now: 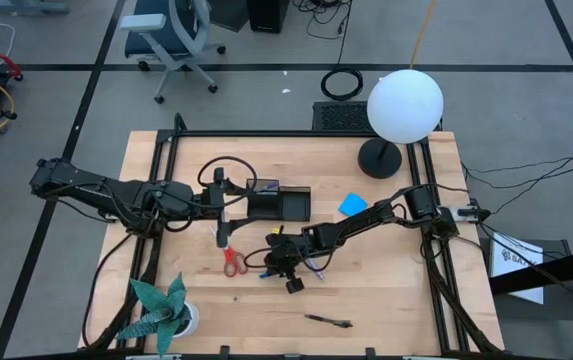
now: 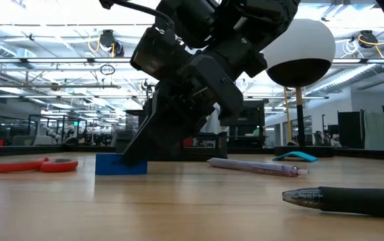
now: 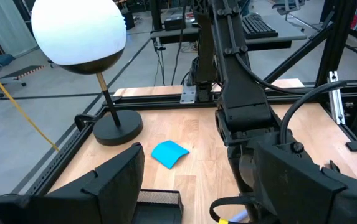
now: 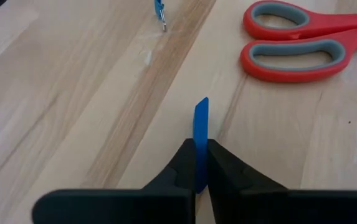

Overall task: Pick and place office supplies into organizer
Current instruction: Put the blue eraser into the desk organizer

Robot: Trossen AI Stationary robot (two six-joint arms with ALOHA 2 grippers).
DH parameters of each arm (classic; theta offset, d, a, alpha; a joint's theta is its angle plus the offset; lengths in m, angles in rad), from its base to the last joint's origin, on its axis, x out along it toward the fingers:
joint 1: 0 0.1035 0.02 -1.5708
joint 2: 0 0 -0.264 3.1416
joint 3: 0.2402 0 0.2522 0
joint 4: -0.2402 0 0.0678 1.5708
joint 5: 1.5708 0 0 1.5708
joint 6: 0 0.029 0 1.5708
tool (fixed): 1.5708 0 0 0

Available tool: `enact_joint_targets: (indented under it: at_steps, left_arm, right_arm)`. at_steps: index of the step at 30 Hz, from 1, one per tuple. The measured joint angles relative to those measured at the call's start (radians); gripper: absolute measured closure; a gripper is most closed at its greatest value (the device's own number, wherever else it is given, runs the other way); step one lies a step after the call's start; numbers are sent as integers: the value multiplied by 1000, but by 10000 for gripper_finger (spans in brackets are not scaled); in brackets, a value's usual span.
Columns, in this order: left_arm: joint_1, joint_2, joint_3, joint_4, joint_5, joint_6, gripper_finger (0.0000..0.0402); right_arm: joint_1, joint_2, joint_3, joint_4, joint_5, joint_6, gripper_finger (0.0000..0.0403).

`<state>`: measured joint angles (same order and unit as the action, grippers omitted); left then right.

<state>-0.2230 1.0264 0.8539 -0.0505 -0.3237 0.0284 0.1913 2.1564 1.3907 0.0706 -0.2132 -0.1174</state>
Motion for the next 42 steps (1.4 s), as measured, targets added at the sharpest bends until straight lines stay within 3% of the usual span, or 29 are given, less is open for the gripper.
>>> enact_joint_targets:
  at_steps: [9, 24, 32, 37, 42]
  left_arm:
    - [0, 0, 0, 0, 0, 1, 92]
    - [0, 0, 0, -4, 0, 1, 92]
    - [0, 0, 0, -7, 0, 1, 92]
    - [0, 0, 0, -7, 0, 1, 92]
    - [0, 0, 0, -6, 0, 1, 92]
  right_arm:
    - [0, -67, -2, -63, 13, -7, 392]
    - [16, -216, -2, -225, 197, -27, 392]
    - [49, -344, -81, -202, 246, -26, 392]
    - [55, -455, -189, -99, 323, -27, 392]
    - [42, -575, -365, 157, 371, -23, 392]
